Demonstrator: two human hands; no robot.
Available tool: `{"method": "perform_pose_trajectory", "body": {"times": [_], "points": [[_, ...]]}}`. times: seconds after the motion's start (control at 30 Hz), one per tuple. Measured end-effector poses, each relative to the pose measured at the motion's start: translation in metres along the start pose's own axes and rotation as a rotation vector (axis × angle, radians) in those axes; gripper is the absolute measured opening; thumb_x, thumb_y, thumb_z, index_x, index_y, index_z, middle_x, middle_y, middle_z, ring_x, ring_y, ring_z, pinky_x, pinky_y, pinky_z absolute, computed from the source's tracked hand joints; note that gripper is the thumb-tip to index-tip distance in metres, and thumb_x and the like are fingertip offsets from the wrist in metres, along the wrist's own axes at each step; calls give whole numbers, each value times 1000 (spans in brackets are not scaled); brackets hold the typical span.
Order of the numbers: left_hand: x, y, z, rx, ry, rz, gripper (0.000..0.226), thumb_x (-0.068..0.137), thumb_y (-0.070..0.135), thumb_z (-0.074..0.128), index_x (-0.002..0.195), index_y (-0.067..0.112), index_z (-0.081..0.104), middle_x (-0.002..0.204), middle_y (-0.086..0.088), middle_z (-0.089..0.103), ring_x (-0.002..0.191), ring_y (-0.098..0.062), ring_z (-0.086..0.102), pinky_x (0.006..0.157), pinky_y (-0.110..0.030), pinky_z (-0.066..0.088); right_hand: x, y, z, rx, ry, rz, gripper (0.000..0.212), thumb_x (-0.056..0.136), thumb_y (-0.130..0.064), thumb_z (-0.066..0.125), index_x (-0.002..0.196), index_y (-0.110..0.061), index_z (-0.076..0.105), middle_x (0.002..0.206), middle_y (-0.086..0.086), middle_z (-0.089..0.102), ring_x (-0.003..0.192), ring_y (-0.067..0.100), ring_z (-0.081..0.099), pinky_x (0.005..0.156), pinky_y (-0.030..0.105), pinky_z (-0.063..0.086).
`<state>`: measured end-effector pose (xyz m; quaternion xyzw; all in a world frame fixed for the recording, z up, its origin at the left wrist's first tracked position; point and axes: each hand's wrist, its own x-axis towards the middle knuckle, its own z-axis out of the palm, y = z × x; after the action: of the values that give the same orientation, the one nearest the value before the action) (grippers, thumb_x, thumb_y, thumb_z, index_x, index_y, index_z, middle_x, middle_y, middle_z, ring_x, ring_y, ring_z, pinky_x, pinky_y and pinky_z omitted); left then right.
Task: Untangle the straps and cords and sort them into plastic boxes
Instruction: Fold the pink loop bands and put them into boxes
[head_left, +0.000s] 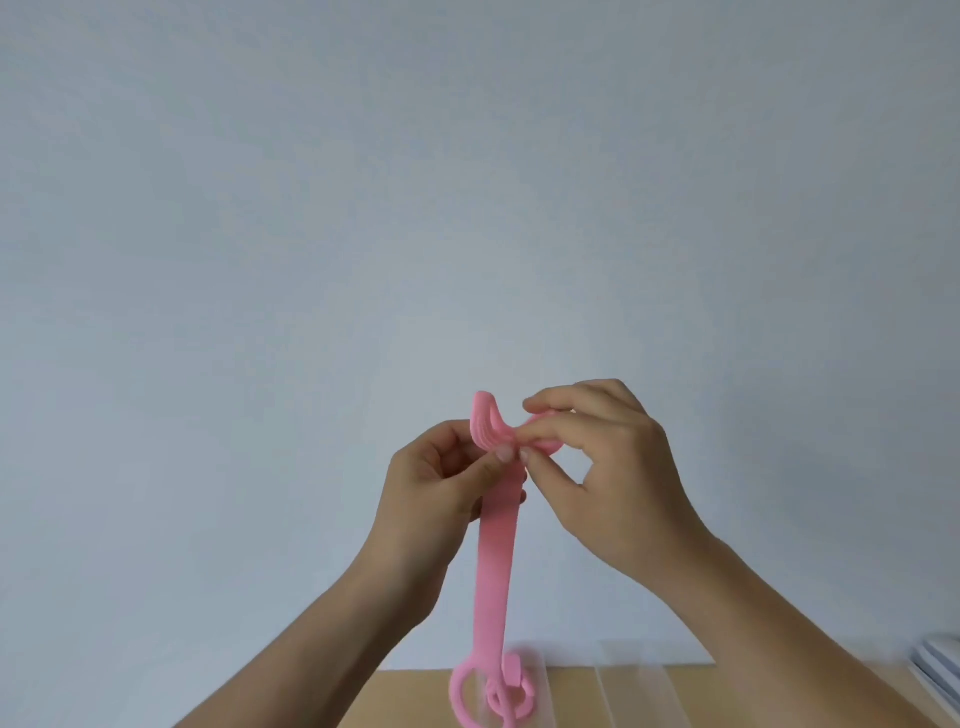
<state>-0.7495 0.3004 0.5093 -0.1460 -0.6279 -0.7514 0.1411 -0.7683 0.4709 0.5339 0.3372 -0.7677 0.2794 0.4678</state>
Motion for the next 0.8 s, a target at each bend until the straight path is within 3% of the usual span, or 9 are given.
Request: {"method": "perform_pose_trajectory", "body": {"times": [0.13, 0.27, 0.43, 0.57, 0.7, 0.8], "points": [[4, 1, 7, 47, 27, 11, 14, 96, 10, 68, 108, 11, 76, 106, -15, 79, 99, -35, 75, 93, -47, 60, 8, 6, -2, 1, -56, 32, 25, 80, -11, 78, 105, -15, 76, 104, -7, 70, 99, 18, 58, 83, 27, 50], [6, -5, 13, 54, 30, 5, 14, 95, 9, 70, 107, 12, 77, 107, -13, 79, 102, -32, 75, 91, -43, 59, 11, 16, -4, 17, -125, -2, 8, 86, -19, 72, 92, -19, 77, 92, -9, 68, 93, 17, 57, 75, 33, 52], [7, -8, 18, 46, 13, -122, 42, 82, 31, 79, 116, 7, 70, 109, -15, 78, 105, -33, 74, 91, -45, 60, 3, 28, 3, -34, 19, -22, 7, 81, -9, 79, 85, -16, 78, 80, -5, 66, 80, 19, 59, 62, 35, 52], [9, -4, 20, 110, -94, -159, 41, 86, 42, 76, 112, 10, 76, 111, -14, 77, 107, -31, 74, 95, -45, 59, -6, 34, 10, -121, 123, -82, 10, 81, -3, 78, 73, -10, 75, 81, 0, 66, 78, 23, 58, 57, 33, 49], [9, -3, 22, 64, -111, -150, 37, 96, 39, 69, 109, 6, 77, 111, -17, 77, 107, -32, 73, 99, -42, 57, -14, 35, 18, -126, 139, -107, 9, 84, -3, 73, 78, -7, 76, 86, 3, 67, 76, 22, 57, 55, 31, 48], [13, -5, 18, 28, -77, -166, 29, 88, 26, 68, 107, 5, 78, 112, -19, 76, 107, -33, 73, 98, -43, 58, -17, 37, 20, -32, 94, -104, 8, 84, -4, 71, 88, -8, 77, 93, 5, 66, 80, 22, 60, 58, 33, 53]]}}
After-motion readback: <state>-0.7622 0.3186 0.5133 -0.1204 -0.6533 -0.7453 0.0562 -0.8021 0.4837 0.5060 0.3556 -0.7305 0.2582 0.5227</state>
